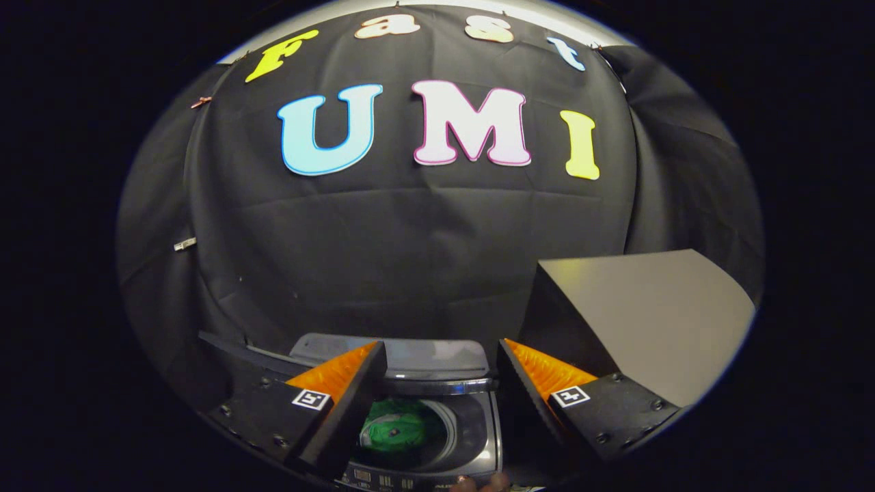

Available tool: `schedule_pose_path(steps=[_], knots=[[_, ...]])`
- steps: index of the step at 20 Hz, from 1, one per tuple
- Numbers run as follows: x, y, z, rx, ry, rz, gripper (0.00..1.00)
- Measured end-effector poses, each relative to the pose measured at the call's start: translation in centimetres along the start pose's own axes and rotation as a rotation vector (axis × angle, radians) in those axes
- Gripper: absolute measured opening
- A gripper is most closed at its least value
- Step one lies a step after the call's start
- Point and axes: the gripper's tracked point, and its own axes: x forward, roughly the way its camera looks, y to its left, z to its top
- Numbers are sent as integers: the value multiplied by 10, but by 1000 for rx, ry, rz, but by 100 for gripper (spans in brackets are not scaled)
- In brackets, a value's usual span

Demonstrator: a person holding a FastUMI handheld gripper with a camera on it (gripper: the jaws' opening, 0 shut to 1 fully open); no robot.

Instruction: Put the clothes into the washing machine and then close the washing machine lid.

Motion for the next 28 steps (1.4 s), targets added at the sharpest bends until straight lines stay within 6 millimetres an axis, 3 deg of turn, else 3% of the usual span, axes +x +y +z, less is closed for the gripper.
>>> schedule_pose_path(steps=[2, 10, 16, 22, 28], knots=[[-12, 0, -12, -17, 1, 9, 100], [-65, 4, 1, -69, -99, 59, 100], [-129, 0, 36, -65, -256, 130, 100], [-194, -44, 71, -27, -432, 149, 100], [-267, -116, 99, 43, -592, 120, 100]])
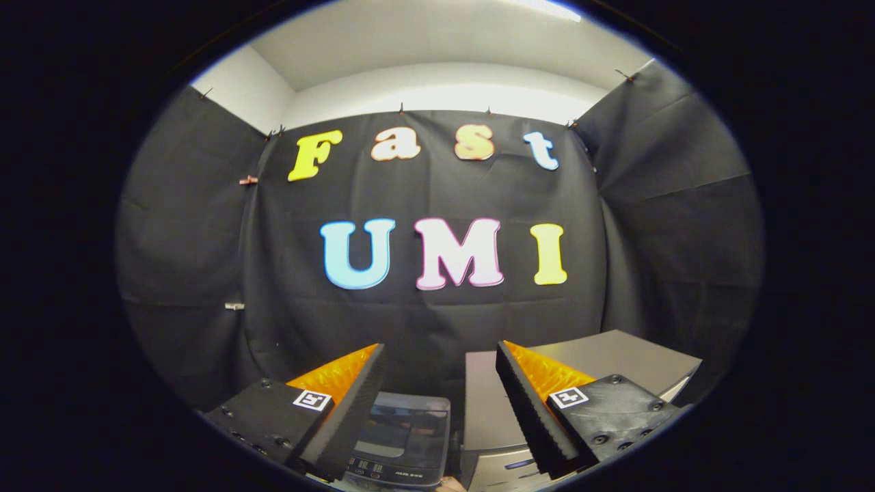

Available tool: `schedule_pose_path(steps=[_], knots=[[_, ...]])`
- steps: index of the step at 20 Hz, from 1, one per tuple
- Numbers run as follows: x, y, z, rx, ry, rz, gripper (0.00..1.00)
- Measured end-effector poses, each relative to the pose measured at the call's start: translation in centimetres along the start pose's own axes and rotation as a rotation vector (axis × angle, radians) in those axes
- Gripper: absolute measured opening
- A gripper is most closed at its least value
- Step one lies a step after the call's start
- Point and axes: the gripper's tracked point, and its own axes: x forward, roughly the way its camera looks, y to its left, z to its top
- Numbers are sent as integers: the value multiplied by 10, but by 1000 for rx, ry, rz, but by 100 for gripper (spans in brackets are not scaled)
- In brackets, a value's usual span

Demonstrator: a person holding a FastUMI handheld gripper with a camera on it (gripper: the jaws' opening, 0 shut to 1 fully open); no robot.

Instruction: Put the clothes into the washing machine and then close the washing machine lid.

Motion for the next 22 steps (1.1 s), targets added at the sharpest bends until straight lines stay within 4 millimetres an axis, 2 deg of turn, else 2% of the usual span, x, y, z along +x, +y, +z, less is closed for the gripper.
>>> schedule_pose_path(steps=[8, 12, 16, 19, 22], knots=[[-60, -85, 56, -82, -100, -111, 99], [-79, -113, 71, -89, -135, -157, 98], [-98, -123, 77, -122, -142, -165, 98], [-106, -129, 85, -121, -165, -177, 98], [-110, -130, 84, -128, -172, -183, 98]])
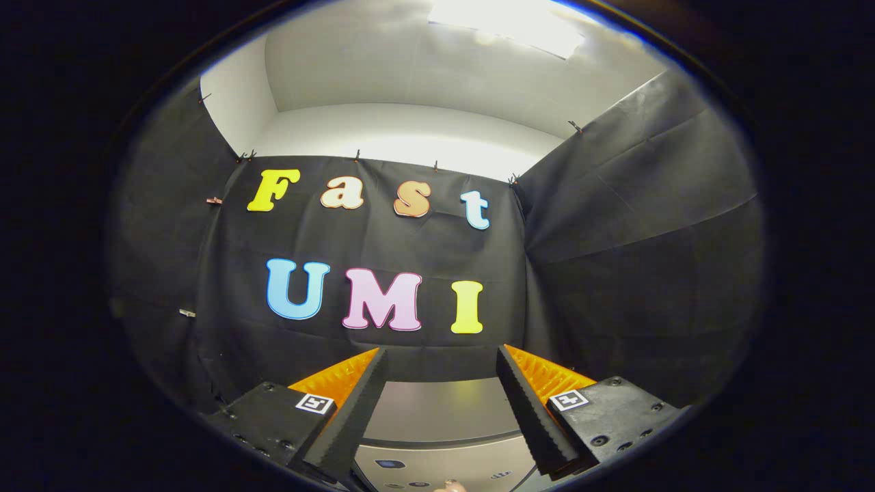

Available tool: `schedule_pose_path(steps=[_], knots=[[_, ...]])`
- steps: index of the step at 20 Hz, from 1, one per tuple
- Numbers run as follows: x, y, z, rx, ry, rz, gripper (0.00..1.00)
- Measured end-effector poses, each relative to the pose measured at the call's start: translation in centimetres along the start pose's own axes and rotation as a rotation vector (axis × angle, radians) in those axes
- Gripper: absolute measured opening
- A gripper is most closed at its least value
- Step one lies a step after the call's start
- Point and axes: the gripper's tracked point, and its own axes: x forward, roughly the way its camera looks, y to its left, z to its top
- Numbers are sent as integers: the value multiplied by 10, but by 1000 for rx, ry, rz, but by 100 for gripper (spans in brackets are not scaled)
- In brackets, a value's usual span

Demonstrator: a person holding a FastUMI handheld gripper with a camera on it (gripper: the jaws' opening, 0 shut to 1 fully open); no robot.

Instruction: Put the clothes into the washing machine and then close the washing machine lid.

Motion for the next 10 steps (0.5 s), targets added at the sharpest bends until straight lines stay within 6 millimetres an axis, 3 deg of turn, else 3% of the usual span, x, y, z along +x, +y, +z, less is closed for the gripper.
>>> schedule_pose_path(steps=[10], knots=[[-9, 13, 13, 41, -34, 37, 98]])
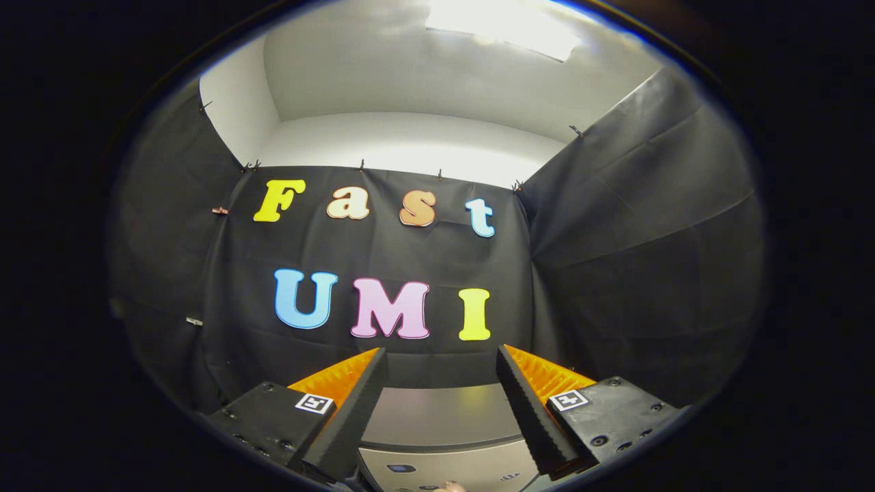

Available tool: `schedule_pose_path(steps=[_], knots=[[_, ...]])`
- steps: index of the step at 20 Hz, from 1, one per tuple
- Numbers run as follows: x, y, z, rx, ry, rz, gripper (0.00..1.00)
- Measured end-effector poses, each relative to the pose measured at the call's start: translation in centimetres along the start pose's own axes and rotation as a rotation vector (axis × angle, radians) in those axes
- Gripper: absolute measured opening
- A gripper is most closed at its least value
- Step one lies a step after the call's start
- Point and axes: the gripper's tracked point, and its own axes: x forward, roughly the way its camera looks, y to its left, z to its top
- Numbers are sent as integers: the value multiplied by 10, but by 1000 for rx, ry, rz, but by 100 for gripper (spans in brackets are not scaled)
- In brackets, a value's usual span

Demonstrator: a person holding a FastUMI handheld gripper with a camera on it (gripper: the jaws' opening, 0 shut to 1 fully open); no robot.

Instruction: Put the clothes into the washing machine and then close the washing machine lid.

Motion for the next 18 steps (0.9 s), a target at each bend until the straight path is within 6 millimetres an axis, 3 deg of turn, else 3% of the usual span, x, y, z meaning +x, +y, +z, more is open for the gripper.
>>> schedule_pose_path(steps=[7, 18], knots=[[0, 10, 2, 14, 2, 52, 99], [-3, 9, 2, 25, 29, 75, 99]])
